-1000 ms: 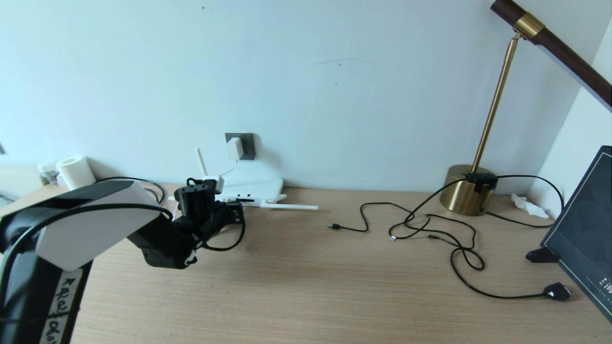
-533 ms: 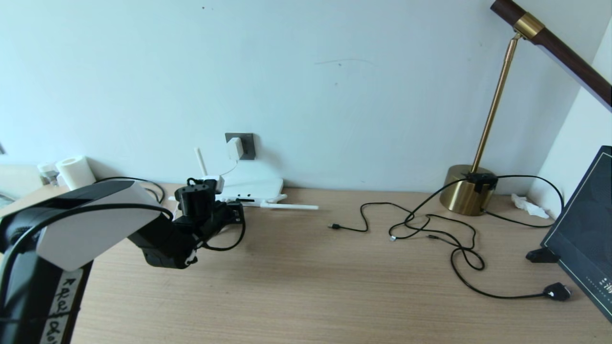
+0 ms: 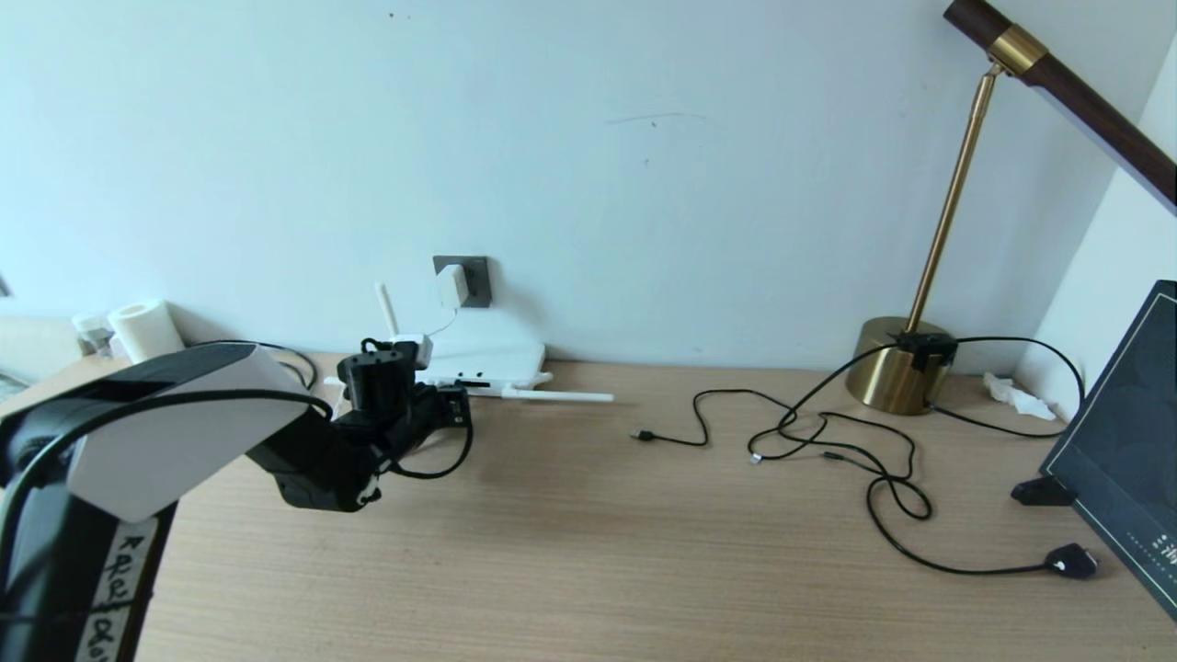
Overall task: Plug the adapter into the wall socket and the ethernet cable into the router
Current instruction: Plug cable into router interface
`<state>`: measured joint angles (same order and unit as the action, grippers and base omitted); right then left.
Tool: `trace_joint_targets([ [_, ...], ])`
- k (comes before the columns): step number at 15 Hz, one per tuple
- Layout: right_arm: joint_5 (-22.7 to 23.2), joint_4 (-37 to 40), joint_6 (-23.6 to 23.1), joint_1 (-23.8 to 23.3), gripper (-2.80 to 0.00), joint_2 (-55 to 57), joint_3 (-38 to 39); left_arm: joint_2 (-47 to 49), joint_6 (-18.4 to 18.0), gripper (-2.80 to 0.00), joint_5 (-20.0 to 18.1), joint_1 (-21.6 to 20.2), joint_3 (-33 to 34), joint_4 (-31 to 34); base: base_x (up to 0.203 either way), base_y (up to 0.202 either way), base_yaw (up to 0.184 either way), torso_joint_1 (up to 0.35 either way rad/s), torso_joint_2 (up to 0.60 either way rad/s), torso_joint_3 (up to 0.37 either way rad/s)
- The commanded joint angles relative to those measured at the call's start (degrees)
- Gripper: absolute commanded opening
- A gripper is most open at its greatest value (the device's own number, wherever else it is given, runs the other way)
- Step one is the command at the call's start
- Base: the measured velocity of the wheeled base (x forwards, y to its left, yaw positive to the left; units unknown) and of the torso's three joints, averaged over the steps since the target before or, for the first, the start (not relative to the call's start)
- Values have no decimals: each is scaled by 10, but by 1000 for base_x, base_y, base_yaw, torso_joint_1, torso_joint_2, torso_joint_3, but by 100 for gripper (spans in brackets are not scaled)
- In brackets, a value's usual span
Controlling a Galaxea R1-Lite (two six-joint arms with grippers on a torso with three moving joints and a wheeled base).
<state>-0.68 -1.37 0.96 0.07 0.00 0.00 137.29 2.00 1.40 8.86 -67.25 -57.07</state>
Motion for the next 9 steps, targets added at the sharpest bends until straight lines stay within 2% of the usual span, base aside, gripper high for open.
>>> trace_joint_targets([
  [1, 0, 0, 0, 0, 0, 0, 7, -2, 0, -280, 2, 1, -3, 2, 0, 0, 0, 0, 0, 0],
  [9, 0, -1, 0, 0, 0, 0, 7, 0, 0, -280, 3, 2, -11, 6, 0, 0, 0, 0, 0, 0],
])
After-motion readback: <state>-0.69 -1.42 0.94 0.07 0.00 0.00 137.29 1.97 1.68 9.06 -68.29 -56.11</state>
